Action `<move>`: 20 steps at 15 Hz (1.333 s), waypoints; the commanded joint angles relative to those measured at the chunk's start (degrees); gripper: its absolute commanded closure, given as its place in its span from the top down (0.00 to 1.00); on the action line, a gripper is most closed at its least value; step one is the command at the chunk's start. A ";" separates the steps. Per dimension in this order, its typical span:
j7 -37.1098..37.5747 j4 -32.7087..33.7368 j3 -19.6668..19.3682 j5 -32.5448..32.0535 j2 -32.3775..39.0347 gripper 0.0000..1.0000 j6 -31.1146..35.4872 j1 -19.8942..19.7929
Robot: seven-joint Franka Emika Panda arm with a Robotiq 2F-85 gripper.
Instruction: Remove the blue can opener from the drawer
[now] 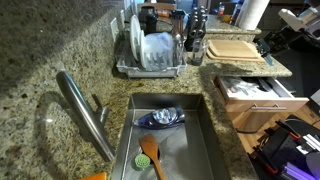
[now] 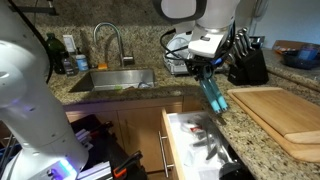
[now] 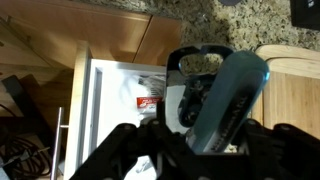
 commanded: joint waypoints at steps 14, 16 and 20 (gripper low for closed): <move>-0.69 25.90 5.18 9.01 28.47 0.30 40.74 10.82; 1.65 33.68 2.81 8.28 33.45 0.30 41.48 8.94; 2.29 34.32 1.99 8.78 33.74 0.55 40.29 8.15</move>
